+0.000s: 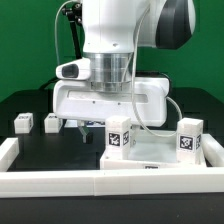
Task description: Assemble square table
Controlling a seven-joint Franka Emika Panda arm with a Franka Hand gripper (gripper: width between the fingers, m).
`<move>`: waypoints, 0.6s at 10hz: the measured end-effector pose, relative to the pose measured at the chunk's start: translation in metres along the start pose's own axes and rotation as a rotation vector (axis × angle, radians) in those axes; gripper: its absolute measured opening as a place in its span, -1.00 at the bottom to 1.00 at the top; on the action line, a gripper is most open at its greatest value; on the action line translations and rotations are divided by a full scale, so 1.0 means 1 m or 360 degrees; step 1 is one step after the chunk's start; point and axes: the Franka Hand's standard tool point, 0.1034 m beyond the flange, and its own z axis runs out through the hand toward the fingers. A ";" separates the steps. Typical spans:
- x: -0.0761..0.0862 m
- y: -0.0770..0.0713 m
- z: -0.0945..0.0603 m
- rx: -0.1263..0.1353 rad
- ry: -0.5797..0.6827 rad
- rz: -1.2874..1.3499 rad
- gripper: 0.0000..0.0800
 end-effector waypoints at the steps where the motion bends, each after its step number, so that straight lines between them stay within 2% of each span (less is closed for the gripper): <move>1: 0.000 -0.001 0.000 0.0001 0.0001 -0.0002 0.58; 3: -0.001 -0.003 0.000 0.0003 0.0000 0.0011 -0.32; 4: -0.001 -0.003 0.000 0.0003 0.0000 0.0012 -0.68; 5: -0.001 -0.003 0.000 0.0003 -0.0001 0.0012 -0.68; 6: -0.002 -0.003 0.000 0.0002 -0.0005 -0.0002 -0.84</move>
Offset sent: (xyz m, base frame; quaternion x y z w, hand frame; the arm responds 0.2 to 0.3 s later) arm 0.0000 0.0000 0.0000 0.0000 0.0000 0.0000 1.0000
